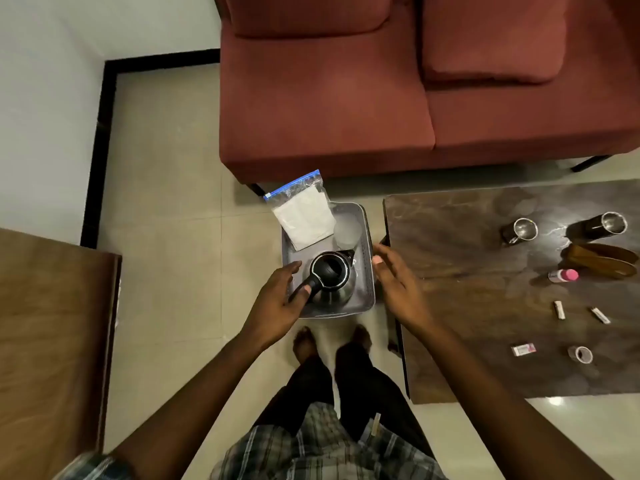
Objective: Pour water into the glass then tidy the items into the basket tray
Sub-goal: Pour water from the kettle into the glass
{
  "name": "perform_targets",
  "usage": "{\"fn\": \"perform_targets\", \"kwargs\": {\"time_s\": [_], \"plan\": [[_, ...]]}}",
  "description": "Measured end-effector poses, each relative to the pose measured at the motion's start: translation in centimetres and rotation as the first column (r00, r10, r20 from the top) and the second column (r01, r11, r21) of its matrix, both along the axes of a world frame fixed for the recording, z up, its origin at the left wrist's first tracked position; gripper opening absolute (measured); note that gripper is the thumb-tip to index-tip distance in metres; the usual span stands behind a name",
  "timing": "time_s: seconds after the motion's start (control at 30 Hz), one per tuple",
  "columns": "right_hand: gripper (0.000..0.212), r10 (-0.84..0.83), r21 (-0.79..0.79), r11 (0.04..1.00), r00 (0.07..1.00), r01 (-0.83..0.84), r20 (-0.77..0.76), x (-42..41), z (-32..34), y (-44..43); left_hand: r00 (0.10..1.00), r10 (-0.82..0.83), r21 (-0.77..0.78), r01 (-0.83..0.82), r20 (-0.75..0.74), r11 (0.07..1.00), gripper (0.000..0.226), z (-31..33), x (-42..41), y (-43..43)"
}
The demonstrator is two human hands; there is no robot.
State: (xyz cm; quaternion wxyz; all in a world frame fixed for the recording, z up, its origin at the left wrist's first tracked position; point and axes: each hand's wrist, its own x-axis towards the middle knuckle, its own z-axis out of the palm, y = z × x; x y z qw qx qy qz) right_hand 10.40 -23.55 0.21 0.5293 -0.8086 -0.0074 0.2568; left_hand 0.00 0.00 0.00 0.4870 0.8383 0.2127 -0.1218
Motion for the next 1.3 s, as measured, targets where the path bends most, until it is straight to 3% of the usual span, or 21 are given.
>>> {"fn": "perform_targets", "kwargs": {"time_s": [0.17,0.3,0.47,0.63,1.03,1.3], "plan": [[0.041,0.113,-0.104,0.989,0.993,-0.11,0.028,6.0,-4.5,0.2,0.984,-0.055,0.06,0.066,-0.172,0.996,0.071,-3.5,1.1,0.3],[0.05,0.28,-0.2,0.944,0.957,-0.261,0.073,9.9,-9.1,0.2,0.97,-0.024,0.05,0.037,-0.24,0.998,0.064,-5.5,1.7,-0.8],[0.073,0.536,-0.363,0.787,0.844,-0.498,0.005,13.8,-12.7,1.8,0.953,-0.003,0.064,0.023,-0.303,0.998,0.049,-8.3,2.4,-1.1],[0.091,0.678,-0.47,0.633,0.734,-0.615,-0.047,15.7,-14.6,3.7,0.914,-0.058,0.082,0.099,-0.401,0.992,0.026,-10.4,2.2,0.0],[0.102,0.742,-0.59,0.504,0.666,-0.631,-0.078,17.3,-18.1,6.3,0.93,-0.104,0.055,0.131,-0.353,0.99,0.017,-12.5,1.3,0.7],[0.094,0.705,-0.571,0.566,0.709,-0.595,-0.04,17.0,-18.4,6.0,0.943,-0.112,0.047,0.133,-0.314,0.99,0.025,-12.6,1.2,0.7]]}}
